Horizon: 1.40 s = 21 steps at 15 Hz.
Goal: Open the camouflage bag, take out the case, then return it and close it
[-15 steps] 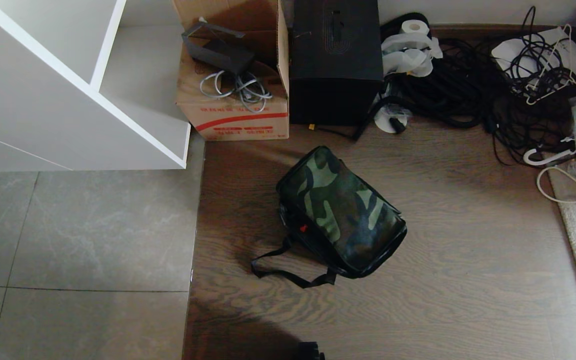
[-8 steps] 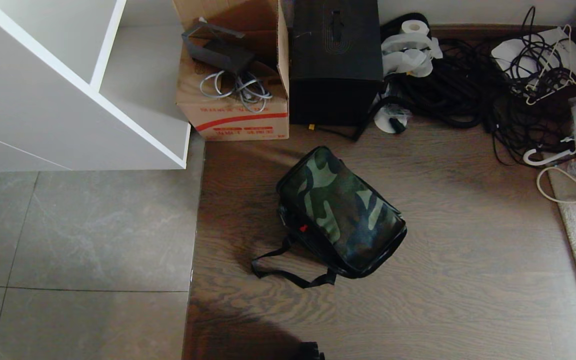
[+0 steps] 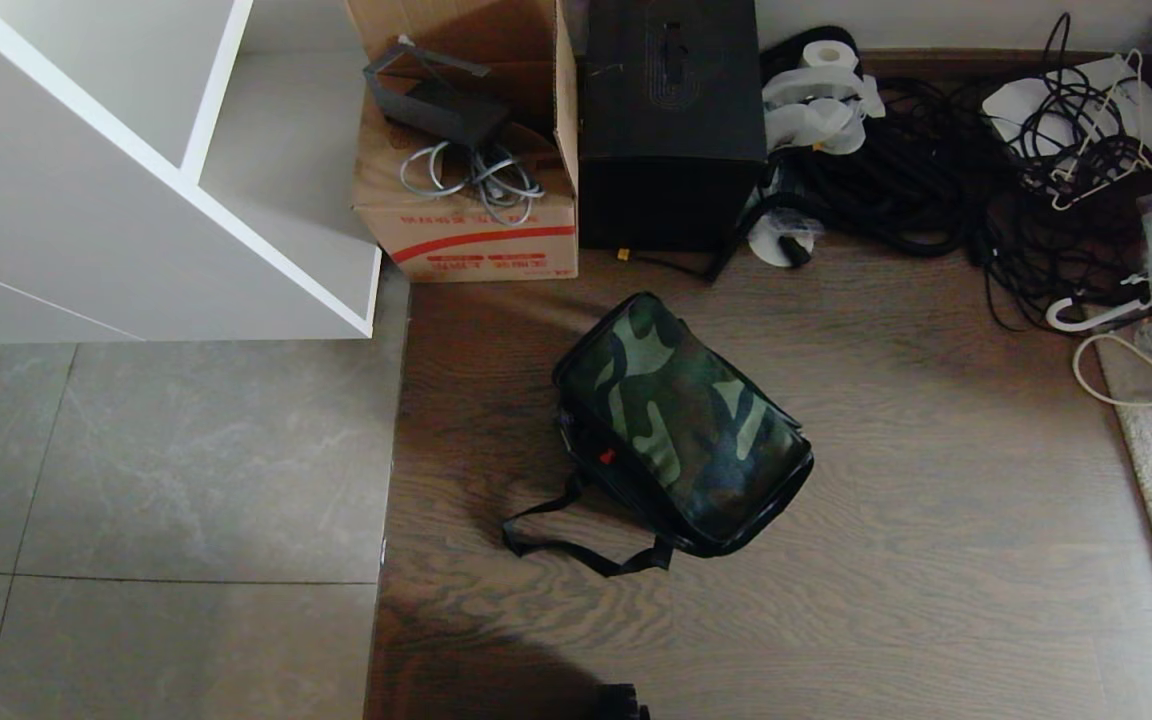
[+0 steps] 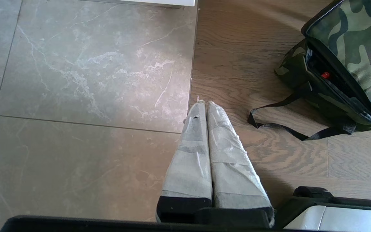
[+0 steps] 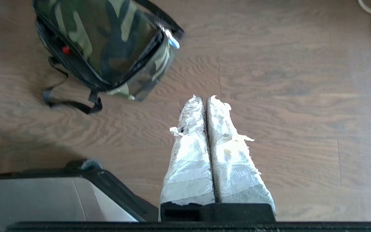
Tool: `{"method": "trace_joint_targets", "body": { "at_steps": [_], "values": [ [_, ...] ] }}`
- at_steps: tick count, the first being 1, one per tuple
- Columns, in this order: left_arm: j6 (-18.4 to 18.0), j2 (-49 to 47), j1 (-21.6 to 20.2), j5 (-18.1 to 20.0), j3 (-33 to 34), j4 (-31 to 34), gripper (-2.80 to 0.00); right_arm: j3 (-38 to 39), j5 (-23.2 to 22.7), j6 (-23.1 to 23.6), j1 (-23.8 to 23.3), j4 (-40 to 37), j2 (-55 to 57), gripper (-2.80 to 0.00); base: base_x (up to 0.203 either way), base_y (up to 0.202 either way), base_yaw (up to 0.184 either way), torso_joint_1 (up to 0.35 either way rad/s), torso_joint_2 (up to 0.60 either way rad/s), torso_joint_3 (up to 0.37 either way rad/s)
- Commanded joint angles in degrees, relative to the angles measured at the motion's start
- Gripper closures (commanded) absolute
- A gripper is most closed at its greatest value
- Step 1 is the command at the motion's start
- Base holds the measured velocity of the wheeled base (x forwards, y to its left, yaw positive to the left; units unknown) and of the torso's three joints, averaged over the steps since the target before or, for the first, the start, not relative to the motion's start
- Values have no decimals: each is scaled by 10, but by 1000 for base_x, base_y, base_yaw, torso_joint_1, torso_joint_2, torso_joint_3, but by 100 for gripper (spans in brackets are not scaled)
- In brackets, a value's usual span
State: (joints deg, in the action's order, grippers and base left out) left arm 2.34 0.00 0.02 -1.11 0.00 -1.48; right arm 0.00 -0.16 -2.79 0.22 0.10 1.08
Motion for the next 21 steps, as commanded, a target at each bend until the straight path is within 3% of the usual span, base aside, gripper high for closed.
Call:
{"method": "trace_joint_targets", "body": {
  "at_steps": [1, 12, 21],
  "values": [
    [0, 0, 0, 0, 4, 0, 0, 1, 1, 0, 0, 1, -11, 0, 0, 0, 0, 0, 0, 0],
    [-1, 0, 1, 0, 4, 0, 0, 1, 0, 0, 0, 1, -11, 0, 0, 0, 0, 0, 0, 0],
    [2, 0, 1, 0, 5, 0, 0, 1, 0, 0, 0, 1, -11, 0, 0, 0, 0, 2, 2, 178]
  ]
}}
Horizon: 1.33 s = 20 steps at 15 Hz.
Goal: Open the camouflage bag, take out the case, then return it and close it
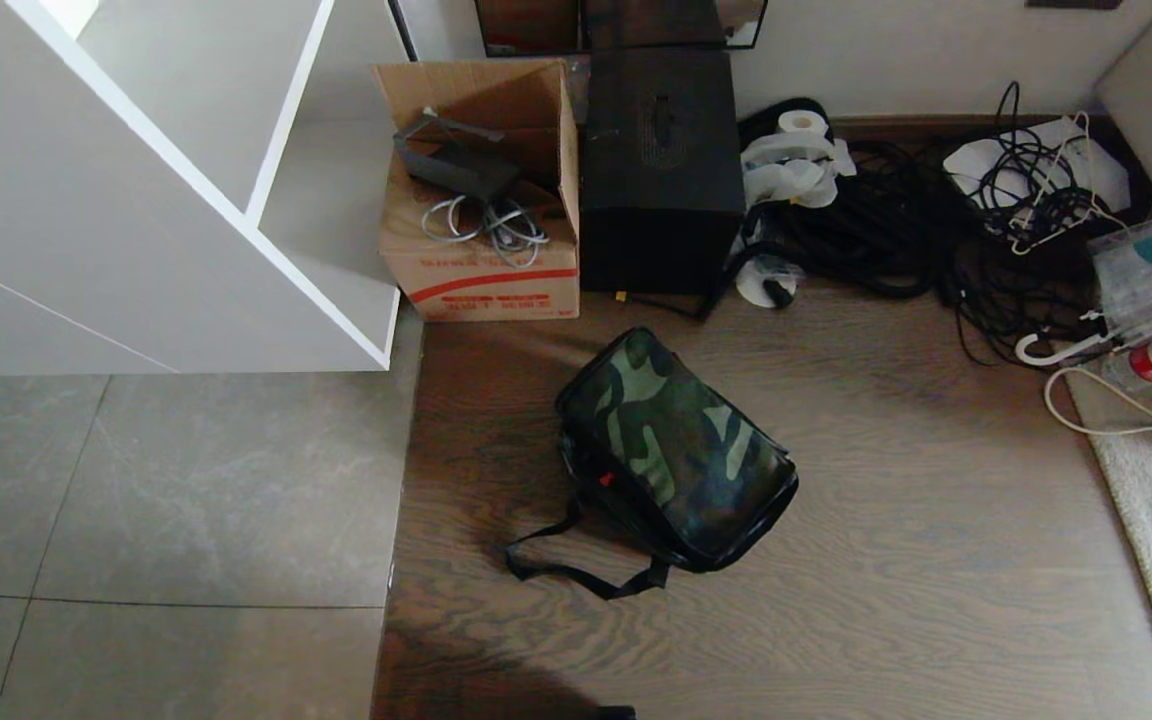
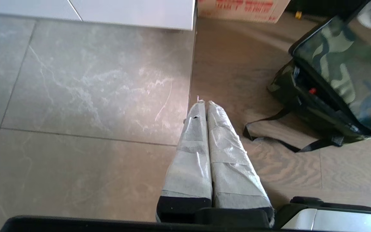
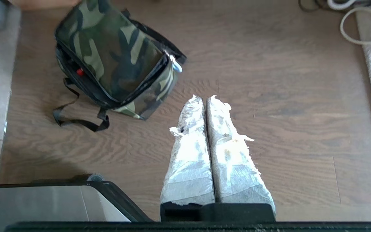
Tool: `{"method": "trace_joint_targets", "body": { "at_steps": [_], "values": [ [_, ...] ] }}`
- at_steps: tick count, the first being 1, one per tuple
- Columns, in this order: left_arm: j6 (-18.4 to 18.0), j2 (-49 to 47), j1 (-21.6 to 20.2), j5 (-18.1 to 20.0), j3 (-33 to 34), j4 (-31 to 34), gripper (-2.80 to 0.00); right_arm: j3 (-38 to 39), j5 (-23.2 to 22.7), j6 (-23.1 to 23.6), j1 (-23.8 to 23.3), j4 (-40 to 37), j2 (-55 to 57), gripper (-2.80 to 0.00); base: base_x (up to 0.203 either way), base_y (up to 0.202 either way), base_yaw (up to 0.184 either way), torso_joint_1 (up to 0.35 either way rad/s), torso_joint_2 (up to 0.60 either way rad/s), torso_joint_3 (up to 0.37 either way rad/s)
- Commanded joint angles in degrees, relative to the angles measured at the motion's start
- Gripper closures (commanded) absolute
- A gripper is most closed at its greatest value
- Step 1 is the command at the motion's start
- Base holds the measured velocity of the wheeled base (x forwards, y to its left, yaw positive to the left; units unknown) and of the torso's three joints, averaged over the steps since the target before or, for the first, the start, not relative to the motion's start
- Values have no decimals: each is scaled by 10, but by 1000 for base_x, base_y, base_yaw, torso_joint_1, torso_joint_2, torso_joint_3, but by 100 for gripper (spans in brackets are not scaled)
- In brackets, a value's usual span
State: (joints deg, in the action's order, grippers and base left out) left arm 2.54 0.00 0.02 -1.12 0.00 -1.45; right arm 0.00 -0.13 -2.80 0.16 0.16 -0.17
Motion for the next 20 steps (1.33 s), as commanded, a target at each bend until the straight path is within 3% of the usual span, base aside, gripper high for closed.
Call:
{"method": "trace_joint_targets", "body": {
  "at_steps": [1, 20],
  "values": [
    [0, 0, 0, 0, 4, 0, 0, 1, 0, 0, 0, 0, 2, 0, 0, 0, 0, -2, 2, 198],
    [1, 0, 0, 0, 5, 0, 0, 1, 0, 0, 0, 0, 2, 0, 0, 0, 0, 1, 2, 202]
  ]
}}
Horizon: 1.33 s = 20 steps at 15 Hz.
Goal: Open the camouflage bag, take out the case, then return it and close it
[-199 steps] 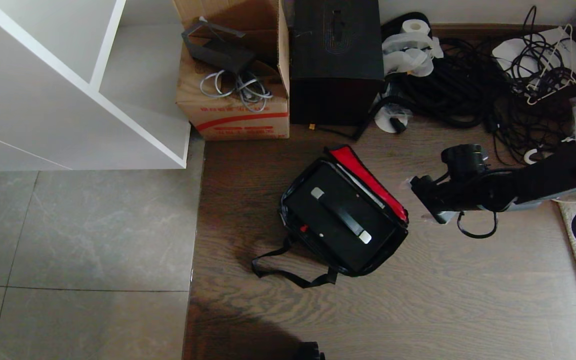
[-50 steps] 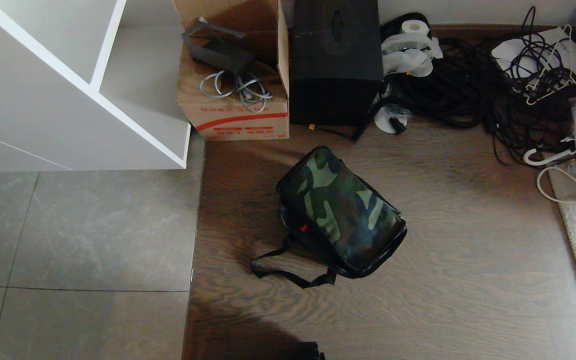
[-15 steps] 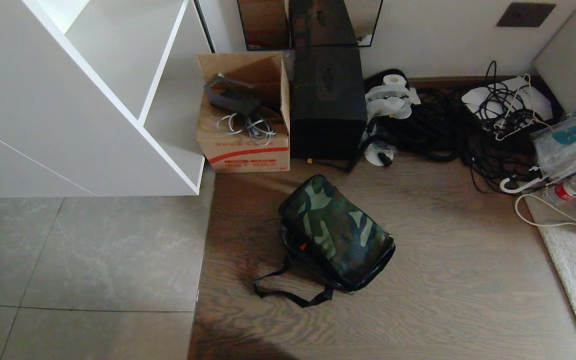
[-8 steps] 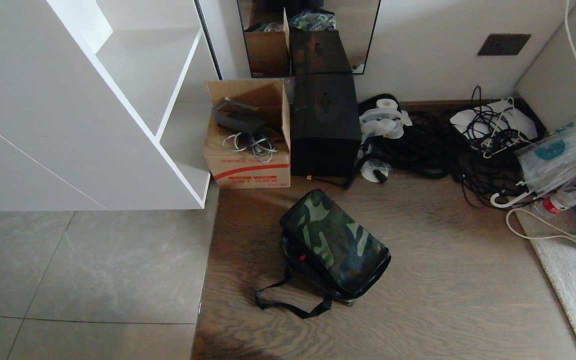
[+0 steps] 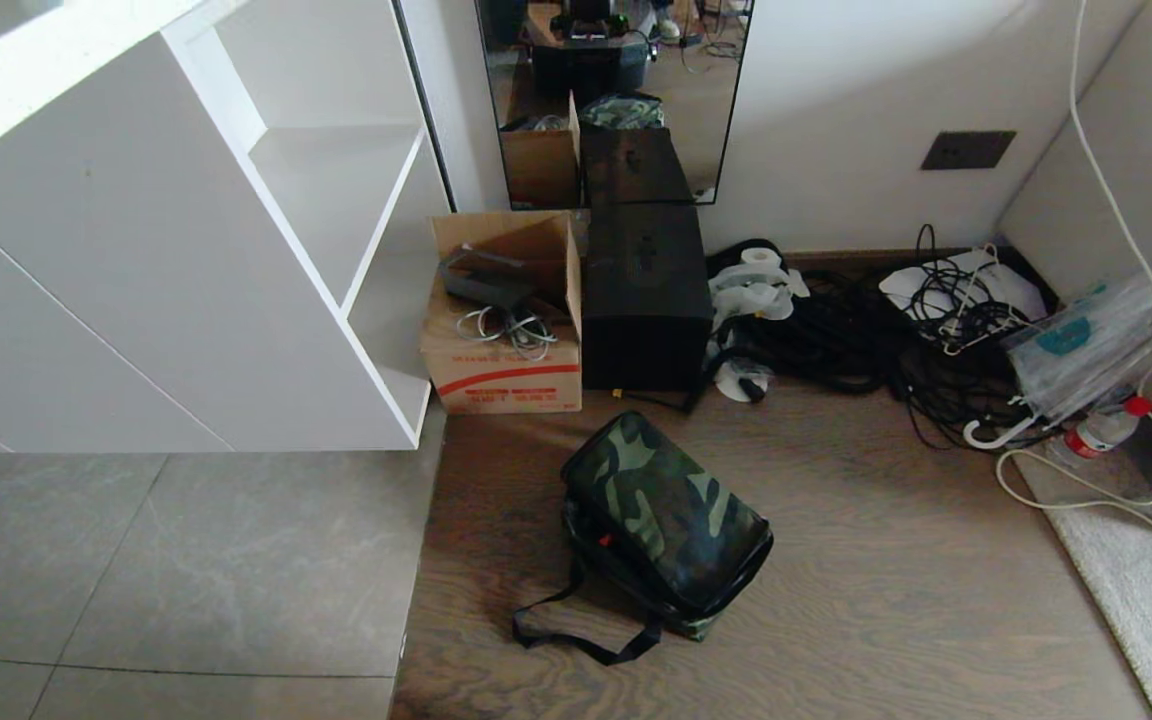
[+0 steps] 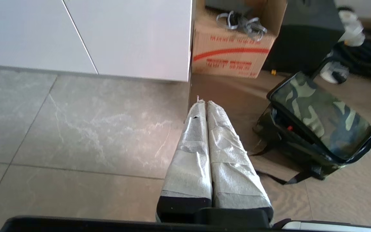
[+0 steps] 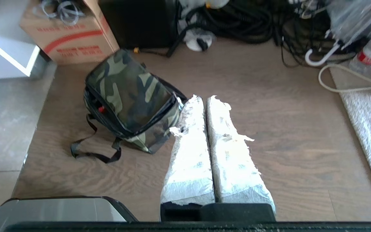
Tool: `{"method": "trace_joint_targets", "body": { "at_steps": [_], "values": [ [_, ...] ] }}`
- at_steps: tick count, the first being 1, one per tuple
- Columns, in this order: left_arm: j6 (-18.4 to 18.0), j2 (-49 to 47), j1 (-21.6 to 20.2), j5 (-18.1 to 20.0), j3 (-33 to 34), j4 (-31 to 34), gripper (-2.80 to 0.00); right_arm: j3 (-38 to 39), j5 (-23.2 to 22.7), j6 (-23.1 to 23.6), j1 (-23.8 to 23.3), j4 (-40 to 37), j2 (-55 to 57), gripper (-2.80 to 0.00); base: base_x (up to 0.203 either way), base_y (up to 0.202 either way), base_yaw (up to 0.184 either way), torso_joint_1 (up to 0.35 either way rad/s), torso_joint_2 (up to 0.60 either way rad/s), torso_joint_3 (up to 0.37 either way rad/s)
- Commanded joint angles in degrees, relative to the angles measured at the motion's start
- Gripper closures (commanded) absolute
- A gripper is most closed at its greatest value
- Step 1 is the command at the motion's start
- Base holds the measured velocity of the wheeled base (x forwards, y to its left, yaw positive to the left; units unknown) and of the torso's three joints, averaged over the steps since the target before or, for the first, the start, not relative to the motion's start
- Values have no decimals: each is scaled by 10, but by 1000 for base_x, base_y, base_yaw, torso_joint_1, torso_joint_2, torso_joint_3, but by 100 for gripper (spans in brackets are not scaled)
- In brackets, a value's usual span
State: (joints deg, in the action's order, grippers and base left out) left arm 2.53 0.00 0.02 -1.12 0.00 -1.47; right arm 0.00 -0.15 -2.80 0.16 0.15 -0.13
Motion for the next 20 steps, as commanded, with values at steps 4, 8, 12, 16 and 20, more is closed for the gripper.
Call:
{"method": "trace_joint_targets", "body": {
  "at_steps": [4, 8, 12, 16, 20],
  "values": [
    [0, 0, 0, 0, 5, 0, 0, 1, 0, 0, 0, 0, 1, 0, 0, 0, 0, 2, 3, 205],
    [0, 0, 0, 0, 5, 0, 0, 1, 0, 0, 0, 0, 1, 0, 0, 0, 0, 1, 4, 202],
    [0, 0, 0, 0, 4, 0, 0, 1, 1, 0, 0, 0, 1, 0, 0, 0, 0, 5, 3, 204],
    [0, 0, 0, 0, 5, 0, 0, 1, 0, 0, 0, 0, 1, 0, 0, 0, 0, 4, 4, 202],
    [0, 0, 1, 0, 5, 0, 0, 1, 0, 0, 0, 0, 1, 0, 0, 0, 0, 3, 3, 205]
  ]
}}
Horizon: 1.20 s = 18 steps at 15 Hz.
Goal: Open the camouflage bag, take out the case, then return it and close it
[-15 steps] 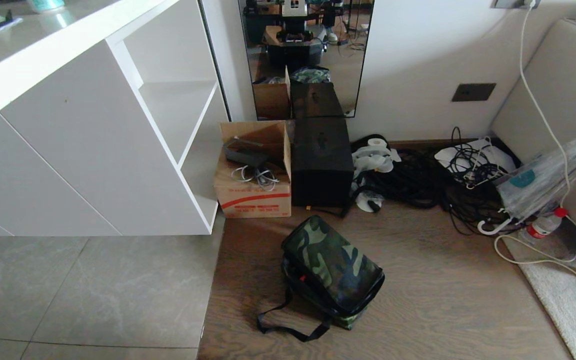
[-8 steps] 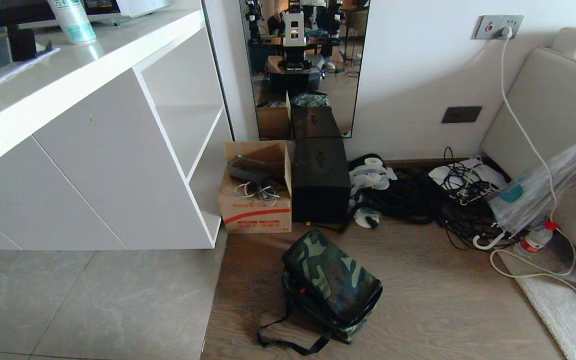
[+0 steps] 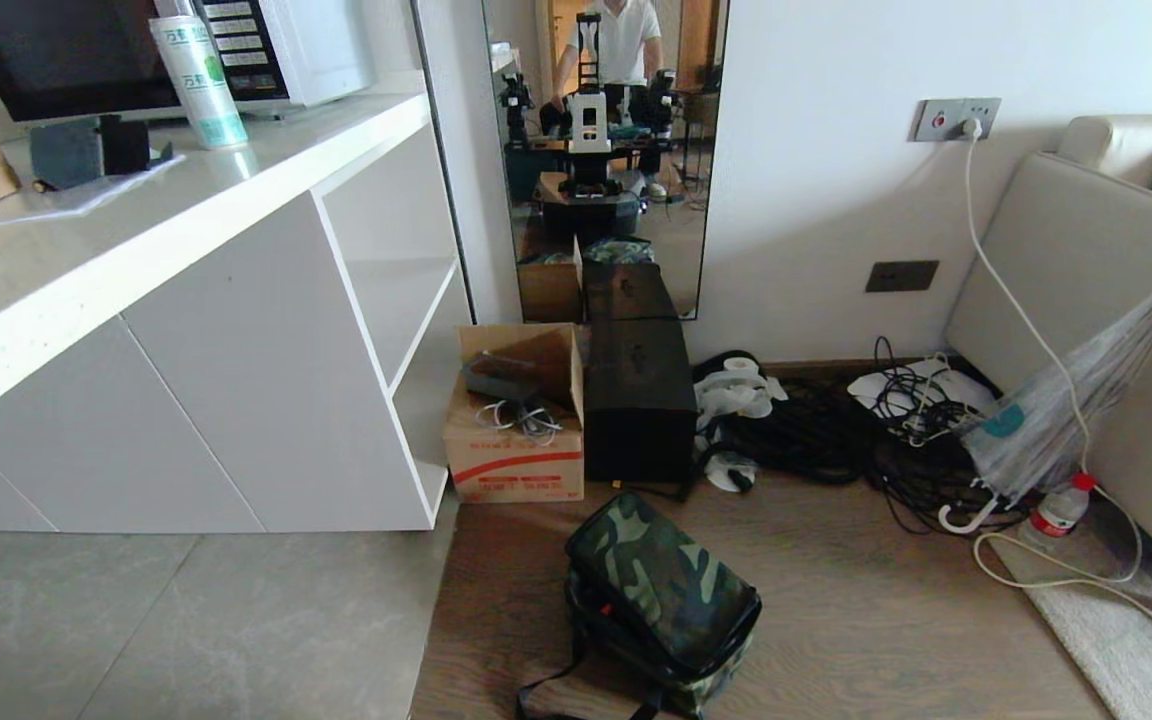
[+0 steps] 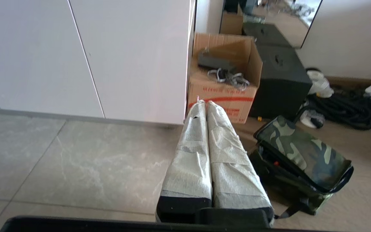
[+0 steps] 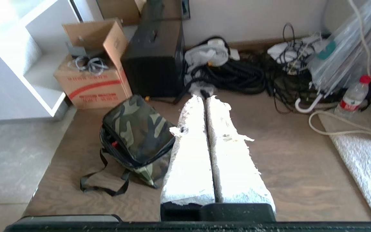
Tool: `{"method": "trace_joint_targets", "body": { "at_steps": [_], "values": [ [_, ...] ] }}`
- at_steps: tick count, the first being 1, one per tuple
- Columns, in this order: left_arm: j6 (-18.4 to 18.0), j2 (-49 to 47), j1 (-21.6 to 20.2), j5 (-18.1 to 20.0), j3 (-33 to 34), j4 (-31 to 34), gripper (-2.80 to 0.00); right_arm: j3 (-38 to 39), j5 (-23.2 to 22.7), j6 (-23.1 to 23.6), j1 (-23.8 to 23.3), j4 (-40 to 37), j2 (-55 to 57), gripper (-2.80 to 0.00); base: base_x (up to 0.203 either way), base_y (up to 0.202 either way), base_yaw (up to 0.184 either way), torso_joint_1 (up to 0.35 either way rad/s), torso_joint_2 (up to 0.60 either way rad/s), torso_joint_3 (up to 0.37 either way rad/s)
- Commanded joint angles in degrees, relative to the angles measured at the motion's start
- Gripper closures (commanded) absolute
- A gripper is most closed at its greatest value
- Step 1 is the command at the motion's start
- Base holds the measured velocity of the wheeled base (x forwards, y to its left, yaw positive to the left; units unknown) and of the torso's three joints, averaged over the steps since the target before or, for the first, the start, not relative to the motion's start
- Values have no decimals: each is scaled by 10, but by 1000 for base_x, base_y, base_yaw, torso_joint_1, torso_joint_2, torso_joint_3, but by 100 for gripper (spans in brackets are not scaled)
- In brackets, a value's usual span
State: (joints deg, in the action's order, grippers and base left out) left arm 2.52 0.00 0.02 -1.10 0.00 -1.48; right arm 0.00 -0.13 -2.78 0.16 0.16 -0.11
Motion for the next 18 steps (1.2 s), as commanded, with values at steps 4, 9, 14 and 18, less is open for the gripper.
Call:
{"method": "trace_joint_targets", "body": {
  "at_steps": [4, 9, 14, 18],
  "values": [
    [0, 0, 0, 0, 4, 0, 0, 1, 0, 0, 0, 0, 1, 0, 0, 0, 0, 4, 0, 182],
    [0, 0, 1, 0, 5, 0, 0, 1, 0, 0, 0, 0, 1, 0, 0, 0, 0, 0, 1, 29],
    [0, 0, 1, 0, 5, 0, 0, 1, 0, 0, 0, 0, 1, 0, 0, 0, 0, 0, 0, 0],
    [0, 0, 0, 0, 5, 0, 0, 1, 0, 1, 0, 1, 1, 0, 0, 0, 0, 0, 0, 0]
  ]
}}
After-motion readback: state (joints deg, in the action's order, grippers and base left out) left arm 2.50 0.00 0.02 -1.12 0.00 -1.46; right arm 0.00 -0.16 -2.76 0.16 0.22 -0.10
